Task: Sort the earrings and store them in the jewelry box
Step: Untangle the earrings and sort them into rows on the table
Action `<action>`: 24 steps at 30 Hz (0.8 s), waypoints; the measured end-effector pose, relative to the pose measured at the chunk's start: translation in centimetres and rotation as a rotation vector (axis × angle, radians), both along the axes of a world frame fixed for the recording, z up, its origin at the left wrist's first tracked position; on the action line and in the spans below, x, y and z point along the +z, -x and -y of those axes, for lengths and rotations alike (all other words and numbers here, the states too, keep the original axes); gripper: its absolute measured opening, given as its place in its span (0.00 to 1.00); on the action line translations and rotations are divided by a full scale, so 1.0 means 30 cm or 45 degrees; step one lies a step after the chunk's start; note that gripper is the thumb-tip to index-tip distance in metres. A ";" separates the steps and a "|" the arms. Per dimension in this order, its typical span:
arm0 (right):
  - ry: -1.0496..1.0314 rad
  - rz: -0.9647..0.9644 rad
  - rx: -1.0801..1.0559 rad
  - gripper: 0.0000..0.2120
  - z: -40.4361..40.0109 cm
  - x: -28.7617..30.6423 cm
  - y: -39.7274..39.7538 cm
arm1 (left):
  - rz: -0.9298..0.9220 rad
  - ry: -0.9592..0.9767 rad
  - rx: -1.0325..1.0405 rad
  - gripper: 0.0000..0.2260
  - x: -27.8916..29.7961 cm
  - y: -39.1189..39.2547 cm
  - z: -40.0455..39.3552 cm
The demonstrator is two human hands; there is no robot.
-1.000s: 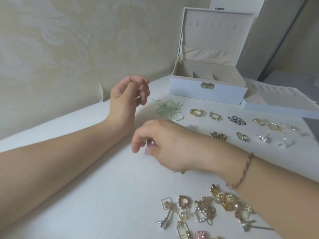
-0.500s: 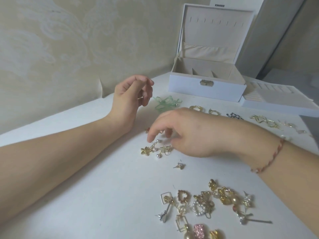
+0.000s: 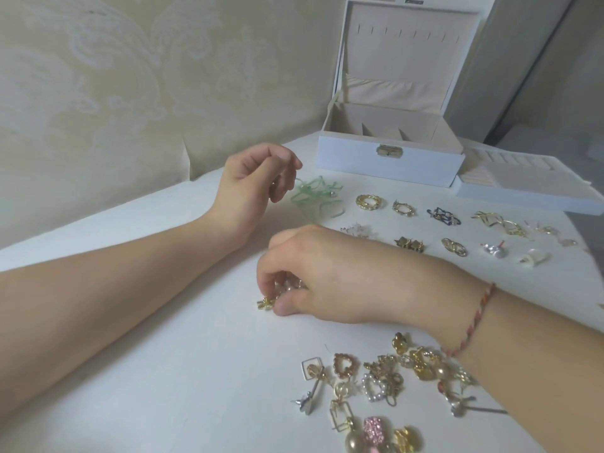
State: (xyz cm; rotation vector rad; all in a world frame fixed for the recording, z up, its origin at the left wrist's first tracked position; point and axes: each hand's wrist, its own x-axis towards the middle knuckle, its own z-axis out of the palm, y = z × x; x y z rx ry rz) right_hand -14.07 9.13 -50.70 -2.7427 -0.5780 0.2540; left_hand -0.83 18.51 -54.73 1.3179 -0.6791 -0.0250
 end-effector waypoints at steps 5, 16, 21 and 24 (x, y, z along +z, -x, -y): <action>-0.240 0.126 -0.176 0.07 0.136 0.066 0.035 | 0.294 -0.209 -0.148 0.08 -0.009 0.038 -0.006; -0.302 0.133 -0.299 0.06 0.191 -0.076 0.150 | 0.980 -0.565 -0.184 0.08 -0.013 0.106 -0.021; -0.296 0.274 -0.315 0.03 0.218 -0.079 0.160 | 1.075 -0.570 -0.139 0.12 -0.001 0.137 -0.019; -0.398 0.508 -0.419 0.03 0.263 -0.054 0.168 | 0.955 -0.624 -0.077 0.16 0.013 0.194 -0.007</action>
